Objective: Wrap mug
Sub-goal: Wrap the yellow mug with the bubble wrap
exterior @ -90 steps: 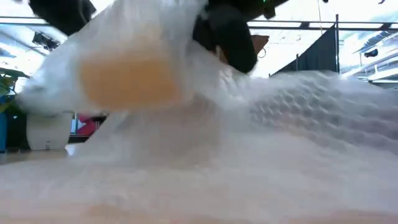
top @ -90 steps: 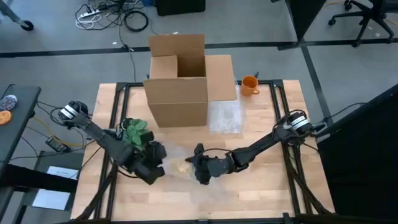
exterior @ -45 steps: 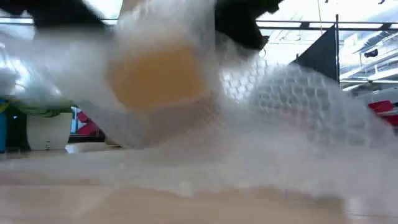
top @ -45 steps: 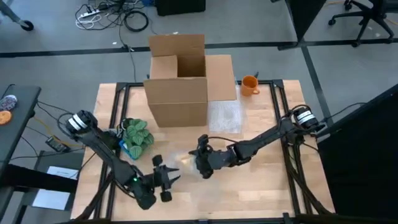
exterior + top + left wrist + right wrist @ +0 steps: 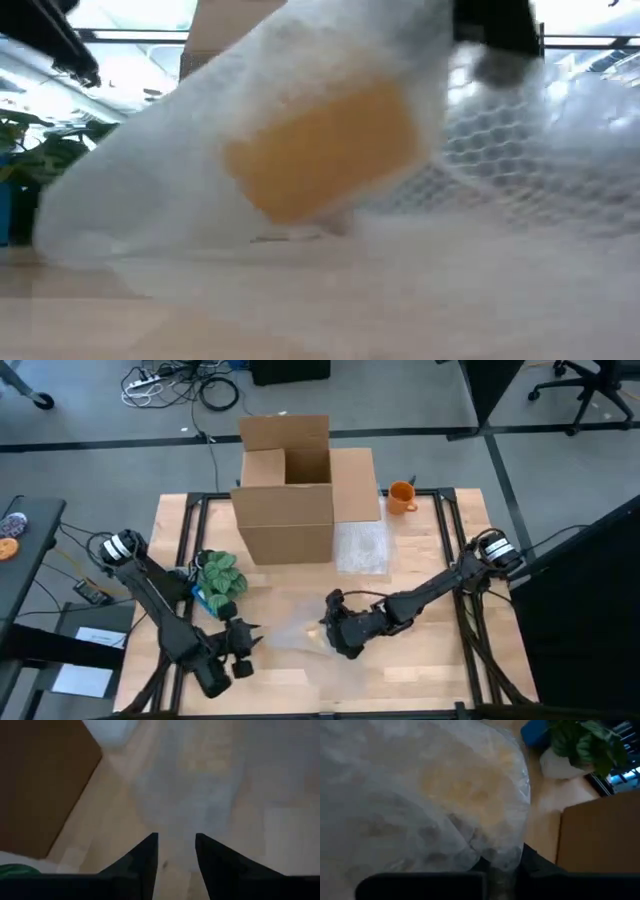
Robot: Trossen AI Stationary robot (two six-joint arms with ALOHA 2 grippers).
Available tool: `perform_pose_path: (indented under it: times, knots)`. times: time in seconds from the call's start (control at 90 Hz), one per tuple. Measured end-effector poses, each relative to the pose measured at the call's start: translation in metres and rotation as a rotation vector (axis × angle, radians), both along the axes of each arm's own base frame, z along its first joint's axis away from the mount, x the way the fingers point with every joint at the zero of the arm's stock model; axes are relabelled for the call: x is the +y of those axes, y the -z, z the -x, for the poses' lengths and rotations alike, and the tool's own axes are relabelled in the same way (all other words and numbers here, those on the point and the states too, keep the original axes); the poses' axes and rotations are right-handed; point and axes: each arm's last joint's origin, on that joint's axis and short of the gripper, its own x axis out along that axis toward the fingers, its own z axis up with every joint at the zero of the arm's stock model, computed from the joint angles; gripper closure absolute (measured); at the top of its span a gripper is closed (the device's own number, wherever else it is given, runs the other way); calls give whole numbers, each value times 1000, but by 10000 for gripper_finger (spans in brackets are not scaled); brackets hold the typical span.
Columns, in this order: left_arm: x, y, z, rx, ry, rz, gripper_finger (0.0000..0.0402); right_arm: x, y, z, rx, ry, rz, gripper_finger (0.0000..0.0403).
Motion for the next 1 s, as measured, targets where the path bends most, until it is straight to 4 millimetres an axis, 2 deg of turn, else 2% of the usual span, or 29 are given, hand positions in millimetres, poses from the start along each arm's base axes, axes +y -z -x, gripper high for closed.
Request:
perform_pose_path:
  times: [0.1, 0.189, 0.422, 0.589, 0.667, 0.744, 1.0]
  knots:
    - [-4, 0, 4, -68, -10, -29, 285, 2, -28, 12, -67, -37, -91, 402]
    - [-4, 8, 4, -133, -23, -70, 285, 7, -52, 26, -124, -92, -162, 402]
    - [4, 53, 3, -230, -41, -1, 285, 5, -110, 64, -305, -132, -229, 402]
    - [11, 87, 4, -339, -24, 112, 285, 1, -136, 73, -479, -67, -256, 402]
    - [10, 91, 0, -392, -12, 130, 285, 1, -137, 68, -527, -32, -266, 402]
    - [5, 88, -7, -426, 8, 94, 285, 3, -127, 56, -568, 4, -274, 402]
    - [-9, 56, -31, -484, 80, -70, 285, 14, -98, 12, -795, 99, -249, 402]
